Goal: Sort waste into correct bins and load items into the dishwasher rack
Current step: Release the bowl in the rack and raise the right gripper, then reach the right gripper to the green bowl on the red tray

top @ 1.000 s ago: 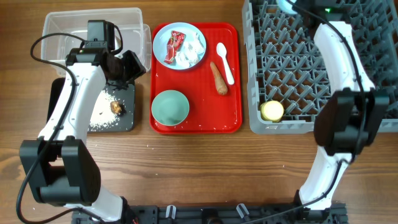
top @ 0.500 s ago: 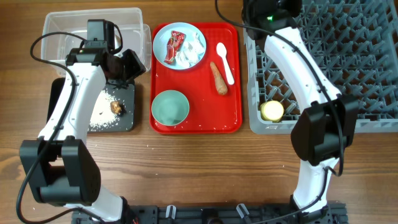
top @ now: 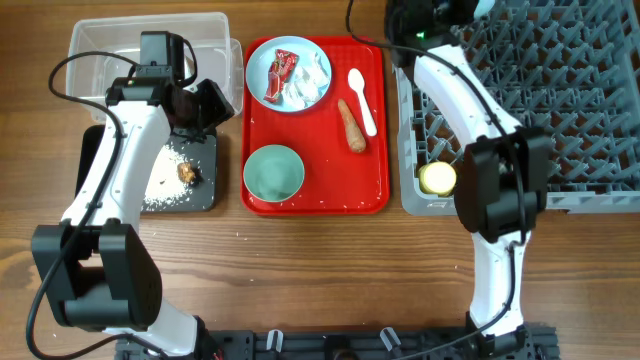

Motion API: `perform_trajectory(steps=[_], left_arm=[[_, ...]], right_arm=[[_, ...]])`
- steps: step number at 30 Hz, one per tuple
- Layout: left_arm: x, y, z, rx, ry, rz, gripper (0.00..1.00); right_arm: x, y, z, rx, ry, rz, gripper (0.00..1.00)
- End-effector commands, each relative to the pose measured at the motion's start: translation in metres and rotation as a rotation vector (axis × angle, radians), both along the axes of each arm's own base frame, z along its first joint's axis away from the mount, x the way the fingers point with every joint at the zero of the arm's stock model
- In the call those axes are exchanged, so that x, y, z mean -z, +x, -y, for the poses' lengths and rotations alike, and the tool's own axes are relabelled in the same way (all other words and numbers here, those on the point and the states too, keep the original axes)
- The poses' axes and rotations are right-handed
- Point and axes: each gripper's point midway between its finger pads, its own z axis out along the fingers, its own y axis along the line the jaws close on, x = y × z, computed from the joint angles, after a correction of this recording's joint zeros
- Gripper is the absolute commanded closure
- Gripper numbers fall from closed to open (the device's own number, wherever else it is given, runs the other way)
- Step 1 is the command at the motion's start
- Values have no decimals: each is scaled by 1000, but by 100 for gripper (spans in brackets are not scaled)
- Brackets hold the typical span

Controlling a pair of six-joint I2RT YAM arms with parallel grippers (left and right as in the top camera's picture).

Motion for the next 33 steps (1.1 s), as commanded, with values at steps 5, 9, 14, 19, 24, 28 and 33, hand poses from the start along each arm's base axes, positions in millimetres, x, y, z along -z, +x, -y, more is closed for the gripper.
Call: perform_trajectory(steps=[5, 9, 14, 19, 24, 28, 33], left_arm=[[-9, 3, -2, -7, 4, 24, 45], [-9, 3, -2, -7, 4, 24, 45], [-9, 3, -2, -7, 4, 24, 45], [-9, 3, -2, -7, 4, 24, 44], [-9, 3, -2, -7, 4, 24, 43], [-9, 3, -2, -7, 4, 24, 43], [-9, 3, -2, -7, 4, 24, 43]], right_arm=[[47, 9, -8, -16, -55, -121, 96], [57, 12, -15, -51, -49, -146, 96], [71, 16, -40, -145, -27, -197, 96], [71, 14, -56, -172, -31, -199, 96], [73, 12, -65, -188, -37, -211, 88], [76, 10, -70, -198, -43, -234, 91], [84, 7, -78, -229, -46, -282, 91]])
